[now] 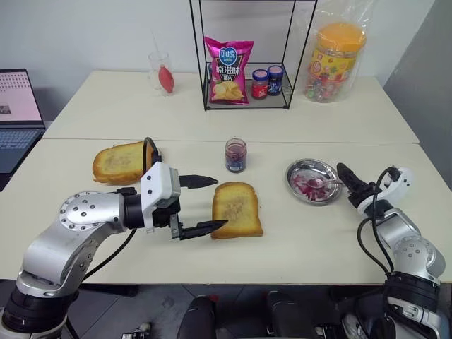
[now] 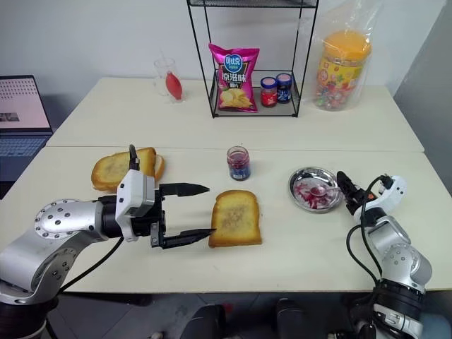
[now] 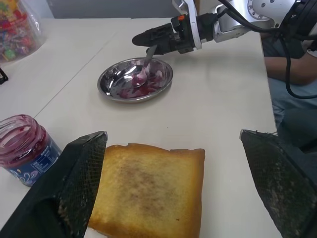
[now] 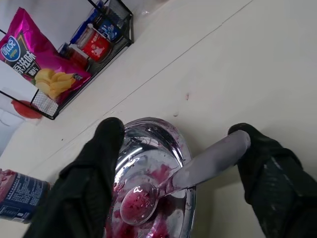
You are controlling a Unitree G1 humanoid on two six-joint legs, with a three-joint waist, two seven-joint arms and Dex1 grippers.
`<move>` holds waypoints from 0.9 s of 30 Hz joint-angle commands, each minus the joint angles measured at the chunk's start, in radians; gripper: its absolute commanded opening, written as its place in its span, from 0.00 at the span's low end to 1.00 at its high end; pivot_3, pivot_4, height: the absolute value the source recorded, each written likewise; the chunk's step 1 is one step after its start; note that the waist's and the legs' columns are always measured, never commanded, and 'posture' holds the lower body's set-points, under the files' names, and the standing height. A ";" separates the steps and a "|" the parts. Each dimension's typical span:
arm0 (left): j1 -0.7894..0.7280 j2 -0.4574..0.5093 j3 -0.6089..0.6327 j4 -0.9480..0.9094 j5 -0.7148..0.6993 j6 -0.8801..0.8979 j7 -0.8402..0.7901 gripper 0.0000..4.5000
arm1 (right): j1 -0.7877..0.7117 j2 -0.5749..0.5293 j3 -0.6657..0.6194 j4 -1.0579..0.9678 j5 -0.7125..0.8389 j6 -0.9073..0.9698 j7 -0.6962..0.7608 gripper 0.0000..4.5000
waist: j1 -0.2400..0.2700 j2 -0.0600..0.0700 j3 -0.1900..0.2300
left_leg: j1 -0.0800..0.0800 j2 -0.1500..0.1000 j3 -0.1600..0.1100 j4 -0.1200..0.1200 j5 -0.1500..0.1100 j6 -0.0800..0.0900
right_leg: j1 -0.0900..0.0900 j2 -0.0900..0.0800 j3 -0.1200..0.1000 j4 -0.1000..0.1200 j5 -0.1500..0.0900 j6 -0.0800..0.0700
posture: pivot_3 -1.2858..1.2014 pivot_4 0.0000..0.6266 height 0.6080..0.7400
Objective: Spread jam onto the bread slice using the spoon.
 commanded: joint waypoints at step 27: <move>0.173 -0.114 0.154 -0.012 0.086 -0.081 0.224 1.00 | -0.181 -0.069 -0.023 -0.251 0.301 0.075 -0.134 0.01 | -0.008 0.003 0.001 | -0.003 0.000 0.001 0.000 0.000 0.000 | -0.003 0.000 0.002 0.001 0.000 0.000 | 0.52 0.24 1.00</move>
